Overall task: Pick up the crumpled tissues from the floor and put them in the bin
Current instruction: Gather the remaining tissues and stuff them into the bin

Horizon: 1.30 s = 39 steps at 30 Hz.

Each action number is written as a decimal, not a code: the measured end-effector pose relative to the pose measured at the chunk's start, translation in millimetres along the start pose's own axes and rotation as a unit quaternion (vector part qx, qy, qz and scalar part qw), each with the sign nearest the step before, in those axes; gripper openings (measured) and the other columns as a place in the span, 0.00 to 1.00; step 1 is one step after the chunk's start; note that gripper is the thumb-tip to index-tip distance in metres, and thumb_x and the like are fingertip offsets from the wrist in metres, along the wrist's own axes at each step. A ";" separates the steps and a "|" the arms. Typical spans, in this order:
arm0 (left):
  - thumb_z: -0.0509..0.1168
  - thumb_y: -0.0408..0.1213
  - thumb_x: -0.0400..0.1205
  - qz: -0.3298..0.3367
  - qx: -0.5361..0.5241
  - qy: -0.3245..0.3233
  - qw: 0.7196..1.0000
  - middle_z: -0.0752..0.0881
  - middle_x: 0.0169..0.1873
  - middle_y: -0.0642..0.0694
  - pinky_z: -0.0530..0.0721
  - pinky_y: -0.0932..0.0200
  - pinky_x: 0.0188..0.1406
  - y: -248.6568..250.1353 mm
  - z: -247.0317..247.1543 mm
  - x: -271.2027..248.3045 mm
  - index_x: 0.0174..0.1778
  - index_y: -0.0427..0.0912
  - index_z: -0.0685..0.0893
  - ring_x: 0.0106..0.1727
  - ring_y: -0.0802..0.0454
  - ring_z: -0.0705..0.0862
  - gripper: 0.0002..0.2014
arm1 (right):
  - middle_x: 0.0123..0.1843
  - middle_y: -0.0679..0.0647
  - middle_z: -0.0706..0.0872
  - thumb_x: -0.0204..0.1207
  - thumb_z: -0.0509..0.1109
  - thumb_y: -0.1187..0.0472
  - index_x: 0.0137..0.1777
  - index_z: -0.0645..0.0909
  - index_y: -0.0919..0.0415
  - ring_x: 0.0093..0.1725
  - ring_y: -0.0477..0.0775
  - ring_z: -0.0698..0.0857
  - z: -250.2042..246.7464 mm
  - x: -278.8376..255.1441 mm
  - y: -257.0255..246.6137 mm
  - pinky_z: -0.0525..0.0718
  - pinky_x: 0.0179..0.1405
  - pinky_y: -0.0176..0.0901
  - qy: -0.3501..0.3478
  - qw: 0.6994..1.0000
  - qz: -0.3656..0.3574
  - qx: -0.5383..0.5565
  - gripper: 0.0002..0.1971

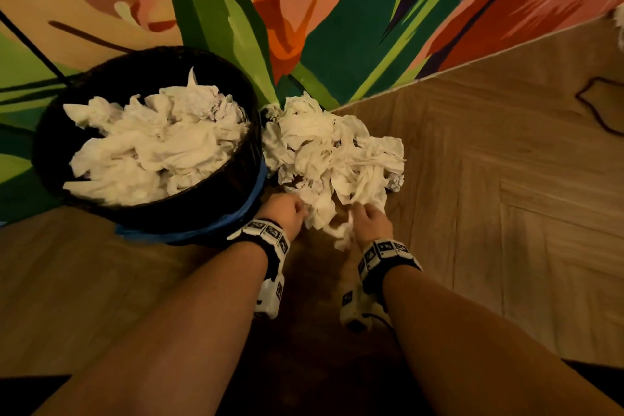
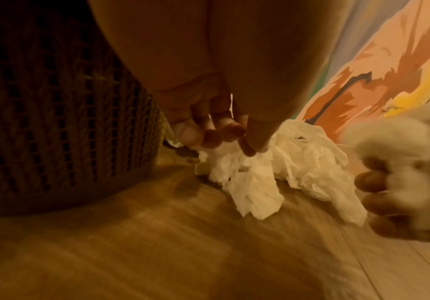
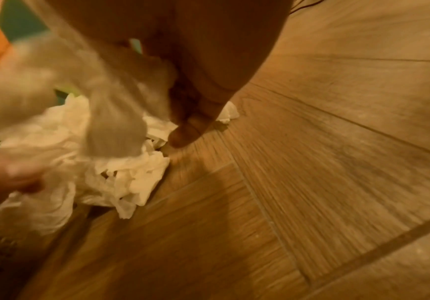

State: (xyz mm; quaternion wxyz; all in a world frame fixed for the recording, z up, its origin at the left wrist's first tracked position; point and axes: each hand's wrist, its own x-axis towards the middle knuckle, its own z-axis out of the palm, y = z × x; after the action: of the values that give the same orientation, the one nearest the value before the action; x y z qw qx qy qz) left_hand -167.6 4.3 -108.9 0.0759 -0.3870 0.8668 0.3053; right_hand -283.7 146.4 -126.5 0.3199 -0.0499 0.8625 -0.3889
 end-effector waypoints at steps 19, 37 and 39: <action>0.65 0.37 0.82 0.123 0.133 -0.140 0.973 0.69 0.75 0.46 0.72 0.48 0.74 -11.9 50.4 -20.9 0.77 0.47 0.72 0.73 0.43 0.72 0.25 | 0.80 0.49 0.62 0.76 0.67 0.70 0.66 0.82 0.46 0.77 0.53 0.69 18.1 10.1 10.2 0.71 0.72 0.39 -0.139 0.966 -0.120 -0.181 0.23; 0.63 0.23 0.76 -0.049 -0.051 0.015 0.997 0.71 0.57 0.53 0.82 0.56 0.45 -46.3 45.3 -34.6 0.49 0.59 0.72 0.47 0.51 0.79 0.22 | 0.45 0.45 0.86 0.71 0.78 0.50 0.44 0.81 0.48 0.35 0.38 0.83 35.7 0.8 26.0 0.78 0.21 0.30 -0.104 0.987 -0.019 -0.124 0.08; 0.63 0.20 0.74 -0.031 -0.059 0.030 0.997 0.66 0.63 0.53 0.82 0.57 0.46 -44.5 48.2 -33.4 0.56 0.56 0.74 0.47 0.50 0.79 0.25 | 0.46 0.39 0.81 0.70 0.80 0.52 0.55 0.79 0.44 0.35 0.36 0.79 28.1 -0.3 33.6 0.76 0.19 0.27 -0.110 0.989 -0.008 -0.103 0.16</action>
State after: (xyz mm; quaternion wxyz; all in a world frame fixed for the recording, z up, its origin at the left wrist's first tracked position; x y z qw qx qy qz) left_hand -117.7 30.7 -156.2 0.0364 -0.4265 0.8365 0.3420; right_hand -261.4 151.8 -163.8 0.4028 -0.1316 0.8572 -0.2927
